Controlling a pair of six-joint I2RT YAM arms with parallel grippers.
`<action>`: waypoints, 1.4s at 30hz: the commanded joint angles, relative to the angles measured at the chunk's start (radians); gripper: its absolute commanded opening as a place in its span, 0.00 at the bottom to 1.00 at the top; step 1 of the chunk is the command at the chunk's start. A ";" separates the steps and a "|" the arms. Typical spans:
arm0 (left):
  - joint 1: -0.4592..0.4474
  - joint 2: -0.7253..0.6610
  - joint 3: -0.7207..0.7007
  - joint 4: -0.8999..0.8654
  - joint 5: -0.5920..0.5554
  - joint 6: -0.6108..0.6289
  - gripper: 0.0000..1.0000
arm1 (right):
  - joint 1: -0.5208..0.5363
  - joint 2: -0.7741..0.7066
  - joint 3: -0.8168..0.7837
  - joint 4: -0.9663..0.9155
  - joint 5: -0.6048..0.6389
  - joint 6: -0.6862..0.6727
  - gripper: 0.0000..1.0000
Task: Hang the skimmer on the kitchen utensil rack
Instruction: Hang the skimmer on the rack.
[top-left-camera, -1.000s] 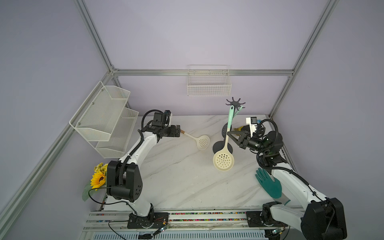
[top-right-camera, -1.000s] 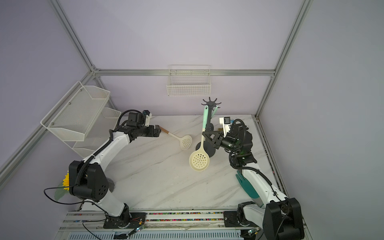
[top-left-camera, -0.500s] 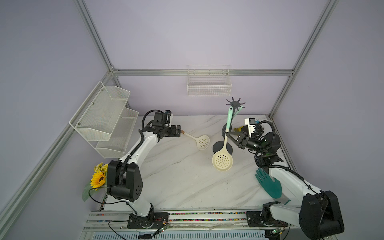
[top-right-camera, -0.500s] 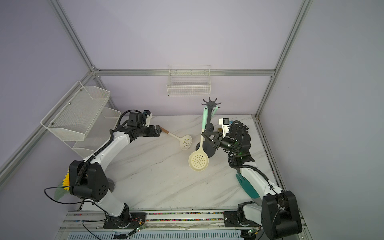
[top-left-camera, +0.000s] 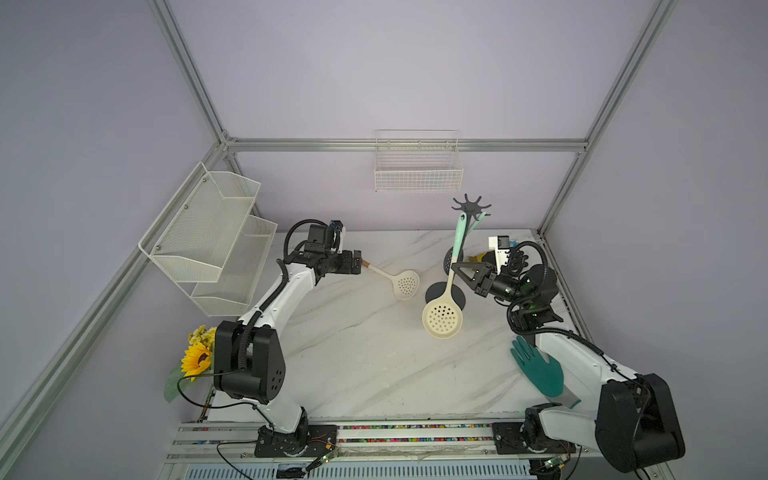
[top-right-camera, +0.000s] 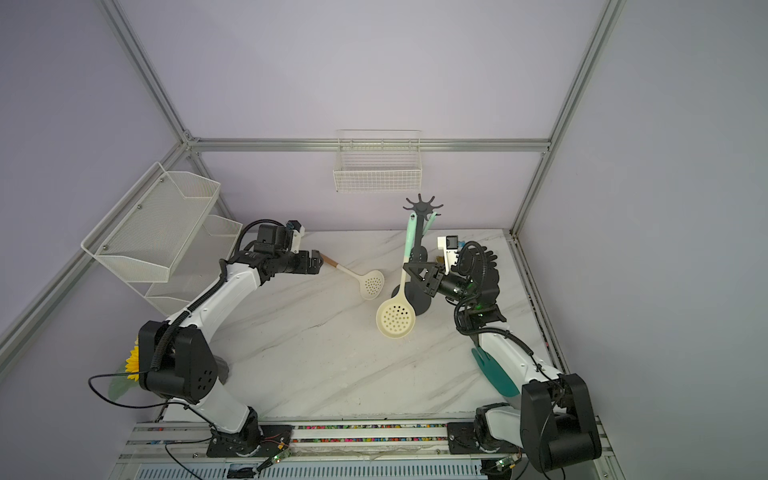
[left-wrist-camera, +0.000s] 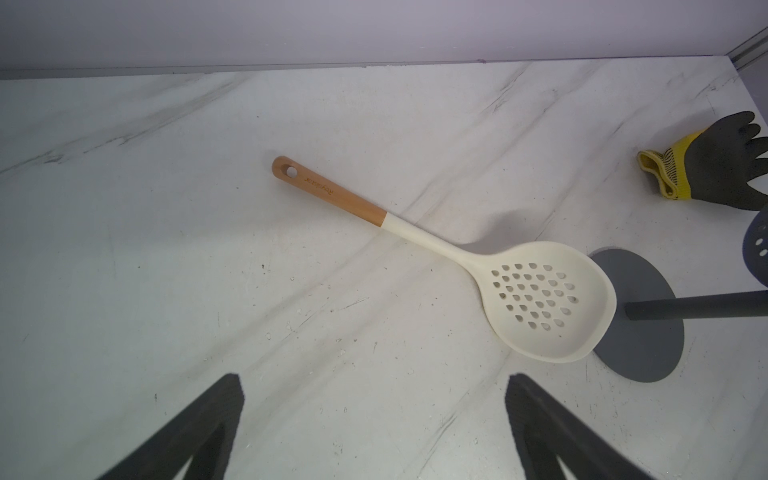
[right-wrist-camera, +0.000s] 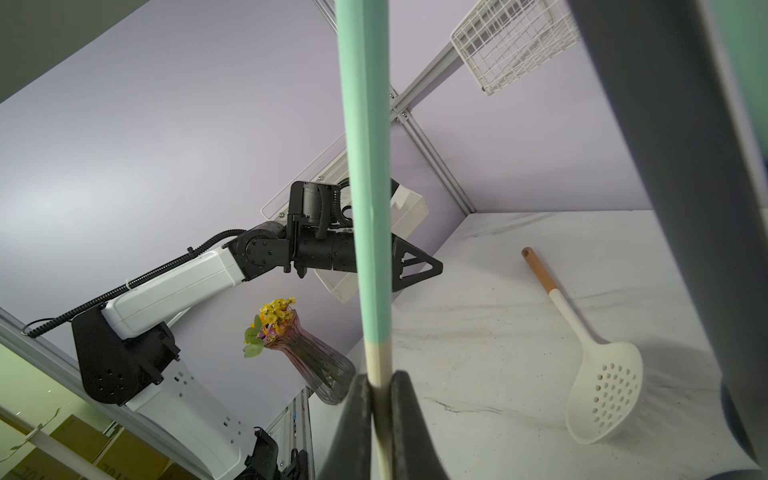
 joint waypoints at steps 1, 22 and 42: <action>-0.006 -0.001 0.016 0.033 0.008 0.002 1.00 | -0.010 0.031 -0.004 0.004 0.070 -0.001 0.00; -0.009 -0.011 0.007 0.033 0.003 0.015 1.00 | -0.015 0.144 0.020 0.042 0.149 -0.033 0.03; -0.011 0.003 0.012 0.030 0.013 0.015 1.00 | -0.016 0.110 -0.047 0.078 0.182 -0.018 0.50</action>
